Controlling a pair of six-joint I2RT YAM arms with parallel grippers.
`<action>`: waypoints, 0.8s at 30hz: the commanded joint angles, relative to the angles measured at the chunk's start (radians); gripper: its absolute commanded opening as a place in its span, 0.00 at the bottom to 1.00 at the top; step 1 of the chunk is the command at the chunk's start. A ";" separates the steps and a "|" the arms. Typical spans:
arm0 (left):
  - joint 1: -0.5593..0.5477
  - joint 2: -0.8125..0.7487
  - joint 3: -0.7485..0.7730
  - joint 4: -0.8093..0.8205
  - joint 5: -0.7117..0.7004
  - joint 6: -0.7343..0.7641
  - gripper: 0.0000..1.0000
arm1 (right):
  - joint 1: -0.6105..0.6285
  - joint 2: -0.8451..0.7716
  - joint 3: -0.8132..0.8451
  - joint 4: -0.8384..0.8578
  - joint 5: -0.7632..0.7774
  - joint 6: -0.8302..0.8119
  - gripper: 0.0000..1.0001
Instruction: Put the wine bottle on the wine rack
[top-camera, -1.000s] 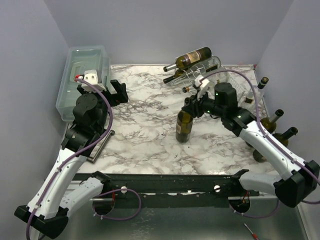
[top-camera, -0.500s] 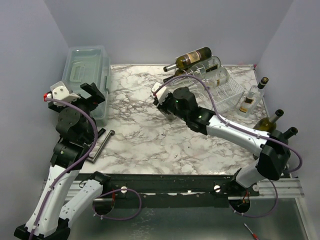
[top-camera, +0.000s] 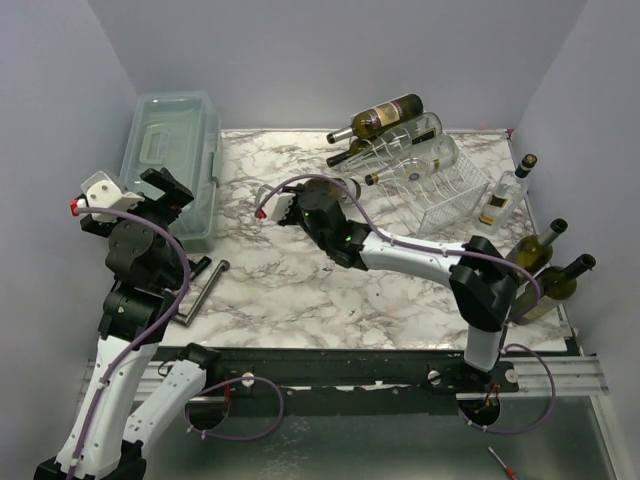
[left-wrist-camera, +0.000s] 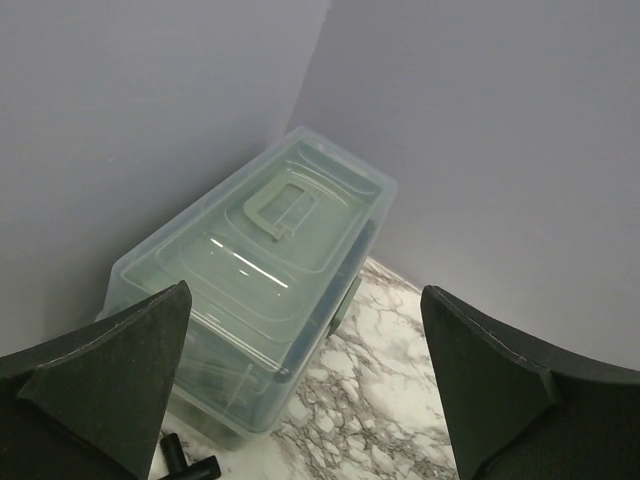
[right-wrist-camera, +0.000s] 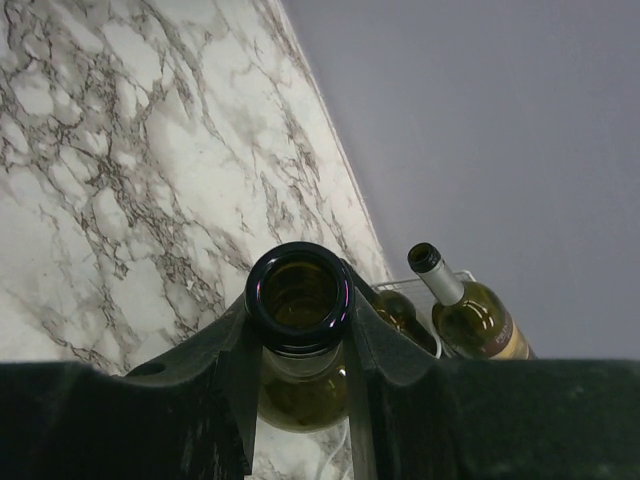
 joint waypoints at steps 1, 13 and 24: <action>0.008 -0.017 -0.008 0.009 -0.025 0.003 0.99 | 0.020 0.064 0.073 0.148 0.114 -0.194 0.00; 0.008 -0.041 -0.012 0.012 -0.009 -0.001 0.99 | 0.036 0.295 0.159 0.188 0.179 -0.450 0.01; 0.008 -0.054 -0.017 0.015 -0.001 -0.003 0.99 | 0.017 0.387 0.194 0.193 0.243 -0.542 0.01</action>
